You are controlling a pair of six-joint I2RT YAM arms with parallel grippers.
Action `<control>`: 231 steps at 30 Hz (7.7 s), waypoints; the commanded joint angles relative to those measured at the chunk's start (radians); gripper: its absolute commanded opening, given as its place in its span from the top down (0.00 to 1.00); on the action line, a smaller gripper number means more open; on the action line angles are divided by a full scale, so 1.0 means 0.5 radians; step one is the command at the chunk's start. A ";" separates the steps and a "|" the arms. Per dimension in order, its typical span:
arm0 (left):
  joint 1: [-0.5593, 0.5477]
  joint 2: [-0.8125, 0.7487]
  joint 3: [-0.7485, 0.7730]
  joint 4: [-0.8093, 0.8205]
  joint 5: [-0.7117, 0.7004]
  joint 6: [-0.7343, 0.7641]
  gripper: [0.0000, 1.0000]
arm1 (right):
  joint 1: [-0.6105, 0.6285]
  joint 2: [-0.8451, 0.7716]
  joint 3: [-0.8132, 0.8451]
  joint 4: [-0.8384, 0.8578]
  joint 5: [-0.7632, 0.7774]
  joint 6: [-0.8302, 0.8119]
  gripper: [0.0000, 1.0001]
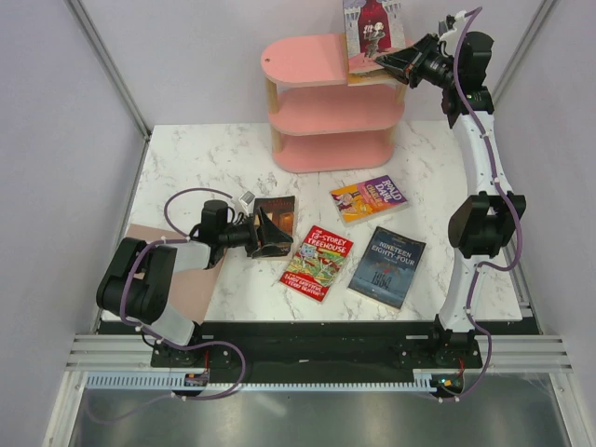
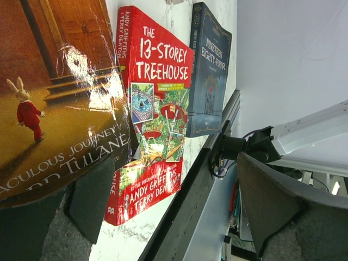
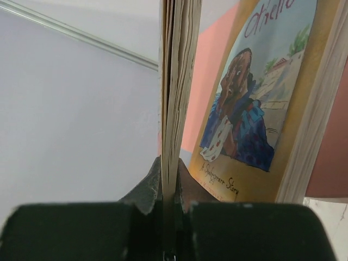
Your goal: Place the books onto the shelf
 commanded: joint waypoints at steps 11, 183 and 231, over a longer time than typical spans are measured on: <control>0.003 0.025 0.052 0.002 0.076 0.102 0.00 | -0.045 -0.006 -0.005 0.011 -0.144 0.083 0.87; 0.000 -0.005 0.006 -0.143 0.100 0.218 0.00 | 0.437 -0.322 -0.291 -0.517 0.828 -0.669 1.00; -0.245 0.169 0.466 -0.934 -0.381 0.507 0.00 | 0.780 -1.549 -3.101 -0.045 0.881 -0.408 0.37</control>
